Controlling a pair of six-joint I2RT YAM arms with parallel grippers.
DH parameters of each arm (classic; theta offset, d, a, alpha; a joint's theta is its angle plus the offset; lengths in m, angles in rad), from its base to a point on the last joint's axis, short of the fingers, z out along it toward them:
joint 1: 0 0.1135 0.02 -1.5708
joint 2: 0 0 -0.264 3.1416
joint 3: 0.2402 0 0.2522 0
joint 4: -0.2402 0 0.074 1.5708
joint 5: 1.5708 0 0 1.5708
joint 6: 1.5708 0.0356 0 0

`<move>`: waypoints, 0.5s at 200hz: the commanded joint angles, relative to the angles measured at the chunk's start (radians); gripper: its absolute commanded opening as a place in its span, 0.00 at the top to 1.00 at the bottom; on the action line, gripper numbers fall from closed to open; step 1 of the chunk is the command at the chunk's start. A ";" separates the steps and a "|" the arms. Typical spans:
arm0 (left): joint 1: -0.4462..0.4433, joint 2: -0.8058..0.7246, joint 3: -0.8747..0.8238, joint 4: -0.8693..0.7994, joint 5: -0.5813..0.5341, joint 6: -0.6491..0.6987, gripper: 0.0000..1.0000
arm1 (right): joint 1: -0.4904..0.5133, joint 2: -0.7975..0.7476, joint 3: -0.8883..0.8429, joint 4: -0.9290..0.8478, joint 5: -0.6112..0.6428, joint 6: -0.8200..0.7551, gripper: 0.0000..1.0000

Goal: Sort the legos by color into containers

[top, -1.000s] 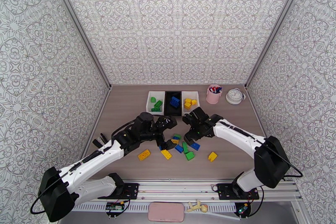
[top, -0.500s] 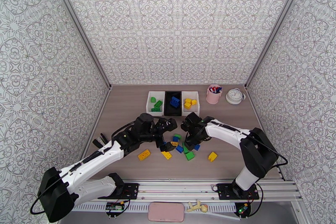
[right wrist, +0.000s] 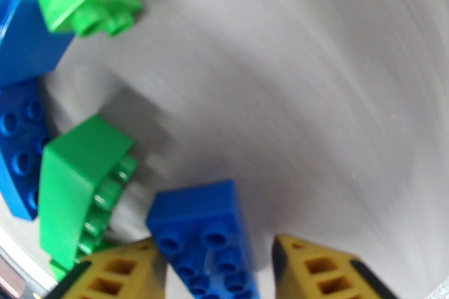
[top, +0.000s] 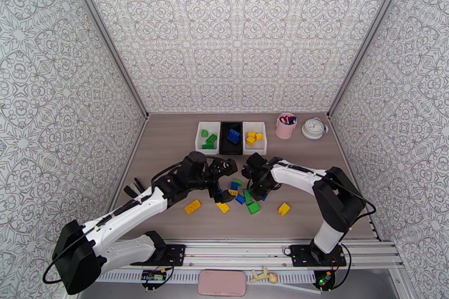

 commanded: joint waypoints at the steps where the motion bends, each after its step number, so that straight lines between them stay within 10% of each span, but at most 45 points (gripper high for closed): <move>1: 0.008 0.000 -0.009 -0.003 0.014 0.020 0.00 | 0.007 -0.010 -0.020 0.011 0.023 -0.002 0.63; 100: 0.023 -0.027 -0.039 0.052 -0.042 -0.026 0.00 | 0.004 -0.186 -0.027 0.204 0.090 0.062 0.72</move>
